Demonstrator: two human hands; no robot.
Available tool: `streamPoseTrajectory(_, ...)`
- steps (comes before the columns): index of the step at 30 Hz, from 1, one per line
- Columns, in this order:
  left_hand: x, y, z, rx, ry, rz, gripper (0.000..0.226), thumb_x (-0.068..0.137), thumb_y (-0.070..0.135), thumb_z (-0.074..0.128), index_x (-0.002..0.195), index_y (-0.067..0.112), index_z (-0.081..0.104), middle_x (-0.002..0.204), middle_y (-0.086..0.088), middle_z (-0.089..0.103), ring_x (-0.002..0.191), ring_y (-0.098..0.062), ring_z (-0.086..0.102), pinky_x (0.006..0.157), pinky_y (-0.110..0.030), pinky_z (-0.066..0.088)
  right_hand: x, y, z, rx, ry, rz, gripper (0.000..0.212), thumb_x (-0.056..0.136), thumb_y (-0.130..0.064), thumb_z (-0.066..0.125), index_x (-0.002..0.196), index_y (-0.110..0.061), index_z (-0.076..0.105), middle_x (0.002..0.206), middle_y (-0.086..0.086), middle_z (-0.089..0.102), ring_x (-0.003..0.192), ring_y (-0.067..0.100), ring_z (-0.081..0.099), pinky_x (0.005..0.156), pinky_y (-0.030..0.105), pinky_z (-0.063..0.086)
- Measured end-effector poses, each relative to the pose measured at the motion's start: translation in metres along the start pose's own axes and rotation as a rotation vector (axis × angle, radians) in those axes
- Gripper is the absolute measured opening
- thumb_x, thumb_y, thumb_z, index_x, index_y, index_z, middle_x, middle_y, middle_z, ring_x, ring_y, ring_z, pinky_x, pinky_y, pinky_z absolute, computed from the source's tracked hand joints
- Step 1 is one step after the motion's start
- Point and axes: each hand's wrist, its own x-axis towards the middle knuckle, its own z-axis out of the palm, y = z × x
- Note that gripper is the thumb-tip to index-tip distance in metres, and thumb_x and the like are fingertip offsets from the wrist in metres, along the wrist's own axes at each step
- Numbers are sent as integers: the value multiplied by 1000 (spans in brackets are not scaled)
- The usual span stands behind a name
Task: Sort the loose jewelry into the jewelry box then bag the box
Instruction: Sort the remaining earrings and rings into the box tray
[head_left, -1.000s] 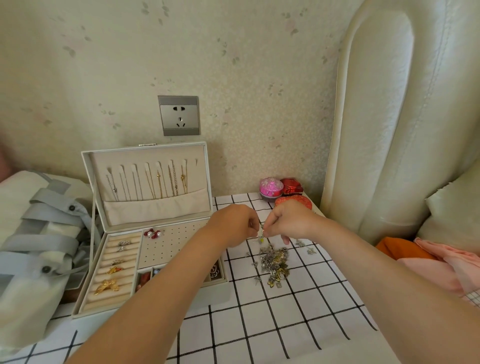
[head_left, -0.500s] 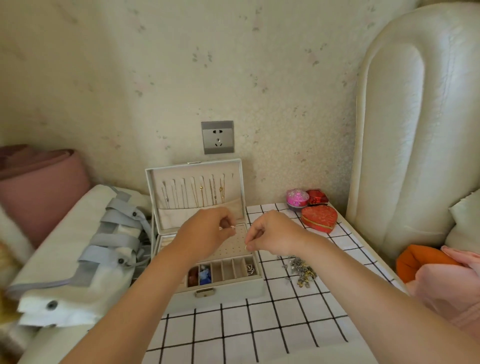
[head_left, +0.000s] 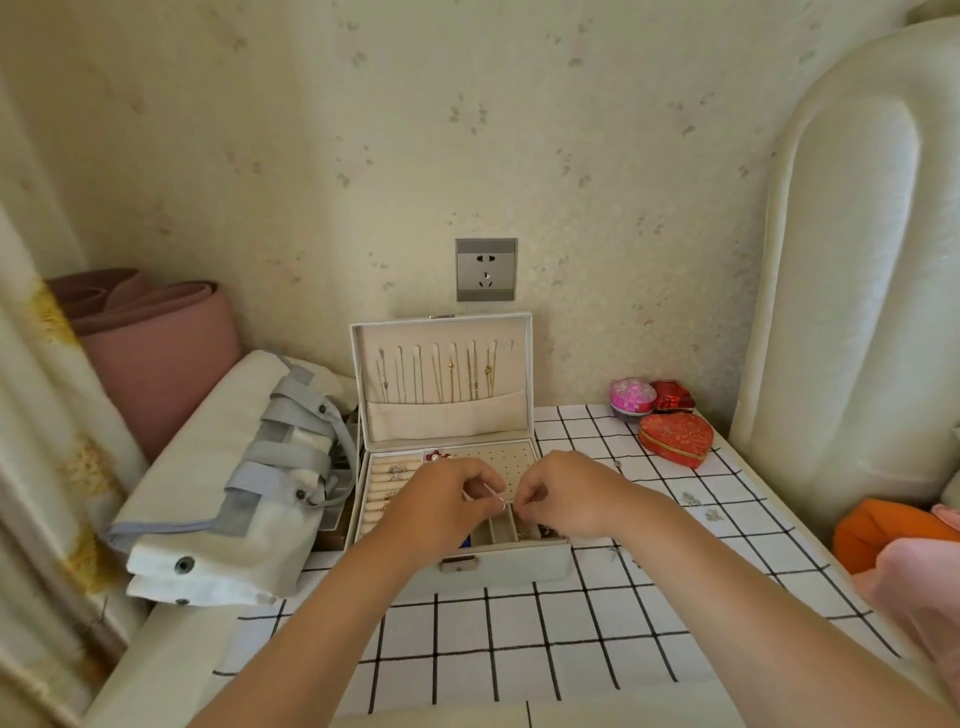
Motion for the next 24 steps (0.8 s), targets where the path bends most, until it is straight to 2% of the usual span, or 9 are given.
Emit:
streamPoseTrajectory(3,4,3,7,25,-32,1,5,87,30,72,87,34,72,81,15,67,77,-4,63,80,-32,56,4,4,-9,-38,87,35,14,88,-34,64,74,-34,68,84,-16,66,86,8,63,80,32,54)
streamPoseTrajectory(6,7,8,16,20,-86,14,7,85,32,72,82,37,72,84,17,68,77,-6,65,76,-37,59,4,6,-9,-113,78,83,21,85,-39,64,67,-28,66,75,-11,64,76,10,60,69,30,50)
streamPoseTrajectory(9,11,10,21,103,-81,47,2,84,31,74,83,33,75,86,16,64,83,-5,59,84,-35,55,5,4,-4,-134,35,121,21,81,-41,65,76,-22,75,78,-5,70,79,16,65,70,32,52)
streamPoseTrajectory(12,12,10,20,210,-69,110,5,84,35,72,86,33,77,86,16,61,90,-9,53,87,-34,49,8,4,-2,-139,34,136,21,80,-41,67,81,-23,78,82,-6,72,82,15,66,71,31,54)
streamPoseTrajectory(16,10,11,17,285,-87,151,14,91,33,65,98,32,77,91,11,62,89,-8,54,80,-27,48,11,3,-1,-158,37,146,26,79,-44,66,77,-20,76,80,-3,72,79,16,66,67,31,52)
streamPoseTrajectory(20,8,5,13,363,-31,178,22,94,32,59,113,31,69,105,9,61,103,-12,51,87,-29,45,9,-3,2,-211,26,152,29,78,-44,64,80,-17,74,79,0,71,79,19,67,63,29,49)
streamPoseTrajectory(24,5,0,13,429,-31,217,37,92,38,60,127,27,60,118,7,57,114,-14,44,96,-30,41,8,-12,6,-310,45,148,19,77,-35,64,83,-19,70,79,-3,66,75,16,62,60,25,44)
